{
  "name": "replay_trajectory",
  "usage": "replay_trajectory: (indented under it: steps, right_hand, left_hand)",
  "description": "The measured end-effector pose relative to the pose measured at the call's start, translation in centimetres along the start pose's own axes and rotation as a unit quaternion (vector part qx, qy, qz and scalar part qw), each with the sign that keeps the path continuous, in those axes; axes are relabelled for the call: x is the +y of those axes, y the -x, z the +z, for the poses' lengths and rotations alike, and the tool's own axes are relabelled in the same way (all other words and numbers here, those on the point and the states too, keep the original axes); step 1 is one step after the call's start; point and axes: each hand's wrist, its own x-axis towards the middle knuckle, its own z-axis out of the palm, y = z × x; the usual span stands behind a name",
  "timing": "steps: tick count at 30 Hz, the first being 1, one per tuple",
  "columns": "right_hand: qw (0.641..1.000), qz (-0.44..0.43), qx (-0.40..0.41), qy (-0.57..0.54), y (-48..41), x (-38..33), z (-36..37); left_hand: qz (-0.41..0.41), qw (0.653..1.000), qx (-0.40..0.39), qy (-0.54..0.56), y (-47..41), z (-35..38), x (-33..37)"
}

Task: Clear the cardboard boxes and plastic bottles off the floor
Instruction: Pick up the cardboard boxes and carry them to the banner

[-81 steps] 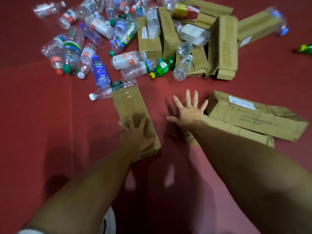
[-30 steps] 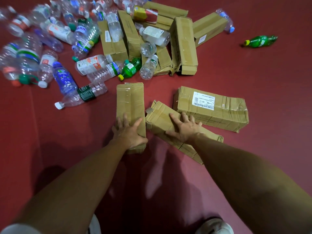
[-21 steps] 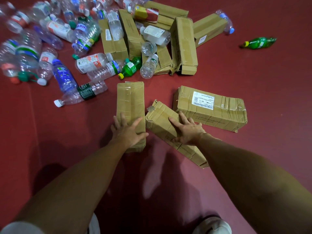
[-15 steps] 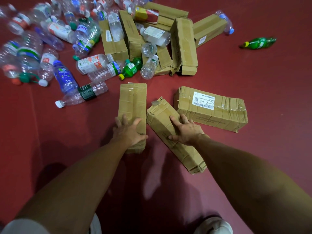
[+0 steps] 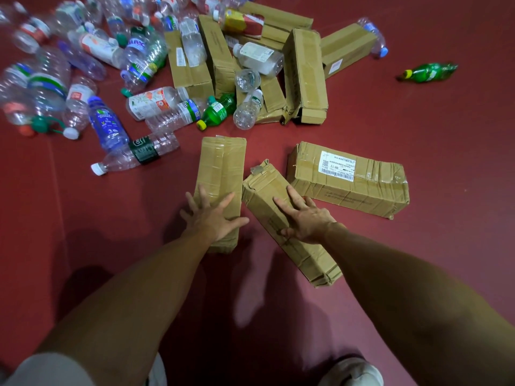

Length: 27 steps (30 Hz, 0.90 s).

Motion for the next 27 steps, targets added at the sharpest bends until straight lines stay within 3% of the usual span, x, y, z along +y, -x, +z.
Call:
replay_trajectory:
  steps: [16, 20, 27]
  right_hand:
    - [1.0, 0.017, -0.009, 0.004, 0.3, -0.7, -0.3]
    - [0.998, 0.032, 0.0, -0.058, -0.3, -0.7, -1.5]
    - [0.975, 0.083, 0.067, -0.197, 2.5, -2.7, -6.6]
  left_hand:
    - [0.012, 0.999, 0.032, -0.005, 0.1, -0.1, -0.3]
    - [0.016, 0.996, 0.078, -0.026, 0.1, -0.9, -1.0]
    - [0.022, 0.997, 0.072, 0.016, 3.6, -6.6, -0.2]
